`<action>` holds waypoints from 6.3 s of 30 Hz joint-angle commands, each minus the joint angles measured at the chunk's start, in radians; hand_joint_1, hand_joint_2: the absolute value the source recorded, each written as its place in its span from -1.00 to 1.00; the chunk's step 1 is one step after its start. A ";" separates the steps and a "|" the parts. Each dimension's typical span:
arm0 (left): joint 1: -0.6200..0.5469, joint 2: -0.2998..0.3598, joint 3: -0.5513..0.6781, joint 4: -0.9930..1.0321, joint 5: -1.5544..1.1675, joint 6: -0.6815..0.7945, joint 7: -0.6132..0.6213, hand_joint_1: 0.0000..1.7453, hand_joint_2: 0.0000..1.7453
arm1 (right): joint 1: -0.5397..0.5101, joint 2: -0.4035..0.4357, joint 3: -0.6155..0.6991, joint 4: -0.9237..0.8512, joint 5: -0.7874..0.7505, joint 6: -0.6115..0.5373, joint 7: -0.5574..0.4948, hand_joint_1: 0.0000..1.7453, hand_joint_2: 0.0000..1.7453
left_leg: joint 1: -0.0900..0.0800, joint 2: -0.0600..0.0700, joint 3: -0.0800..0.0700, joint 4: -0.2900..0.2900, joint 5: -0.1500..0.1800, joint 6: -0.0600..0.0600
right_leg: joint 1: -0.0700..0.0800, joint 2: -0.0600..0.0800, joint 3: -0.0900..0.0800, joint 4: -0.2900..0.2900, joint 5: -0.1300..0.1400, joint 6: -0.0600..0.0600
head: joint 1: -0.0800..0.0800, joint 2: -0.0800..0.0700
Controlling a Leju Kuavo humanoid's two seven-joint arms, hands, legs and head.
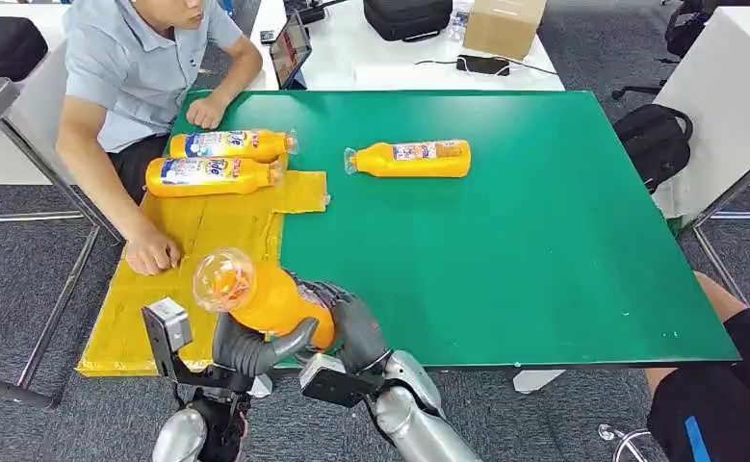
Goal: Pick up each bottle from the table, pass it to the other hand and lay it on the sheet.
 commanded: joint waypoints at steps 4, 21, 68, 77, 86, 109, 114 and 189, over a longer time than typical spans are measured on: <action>-0.143 -0.010 0.039 0.225 0.203 -0.024 0.037 1.00 1.00 | -0.006 -0.010 0.171 -0.042 -0.110 0.005 -0.073 -1.00 -1.00 | 0.000 -0.002 0.002 -0.001 0.000 0.002 | 0.001 -0.003 0.002 -0.001 -0.001 -0.003 | 0.000 0.000; -0.362 0.227 0.209 0.232 -0.325 0.184 0.154 1.00 1.00 | -0.019 -0.056 0.284 -0.099 -0.281 -0.040 -0.073 -1.00 -1.00 | 0.000 -0.001 0.004 -0.003 0.001 0.002 | 0.001 -0.003 0.004 -0.002 0.000 -0.004 | 0.001 0.000; -0.757 0.470 -0.116 1.057 -1.018 0.022 0.055 1.00 1.00 | -0.015 -0.066 0.371 -0.139 -0.408 0.062 -0.073 -1.00 -1.00 | 0.000 0.001 0.003 -0.003 0.004 0.001 | 0.000 -0.002 0.002 0.000 0.003 -0.005 | 0.001 0.000; -0.659 0.505 -0.040 0.901 -0.791 -0.104 -0.011 -1.00 1.00 | -0.018 -0.071 0.387 -0.143 -0.424 0.072 -0.073 -1.00 -1.00 | 0.000 0.001 0.003 -0.002 0.005 0.000 | 0.001 -0.001 0.003 0.000 0.003 -0.005 | 0.001 0.000; -0.390 0.624 -0.073 0.335 -0.413 -0.244 -0.026 -1.00 1.00 | -0.012 -0.087 0.392 -0.167 -0.428 0.078 -0.073 -1.00 -1.00 | 0.001 0.006 0.004 -0.002 0.003 0.000 | 0.001 0.003 0.002 0.000 0.003 -0.006 | 0.001 0.000; -0.318 0.120 0.245 0.026 -0.122 0.065 -0.062 -1.00 1.00 | 0.022 -0.060 0.335 -0.105 -0.328 0.026 -0.073 -1.00 -1.00 | 0.000 -0.002 0.001 -0.002 0.005 0.000 | 0.001 -0.005 0.001 0.000 0.002 -0.005 | 0.000 0.000; -0.191 -0.010 0.399 -0.120 -0.041 0.043 -0.088 -1.00 1.00 | 0.105 -0.100 0.153 -0.296 -0.205 -0.128 -0.073 -1.00 -1.00 | 0.000 0.000 0.001 -0.001 0.004 0.001 | 0.001 -0.003 0.000 0.000 0.002 -0.004 | 0.000 0.000; 0.004 -0.015 0.312 -0.080 -0.197 0.056 -0.053 -1.00 1.00 | -0.273 -0.220 -0.311 0.551 0.893 0.147 0.599 1.00 1.00 | -0.001 0.006 0.011 -0.001 0.003 0.000 | 0.000 0.003 0.005 -0.001 0.006 -0.005 | 0.000 0.000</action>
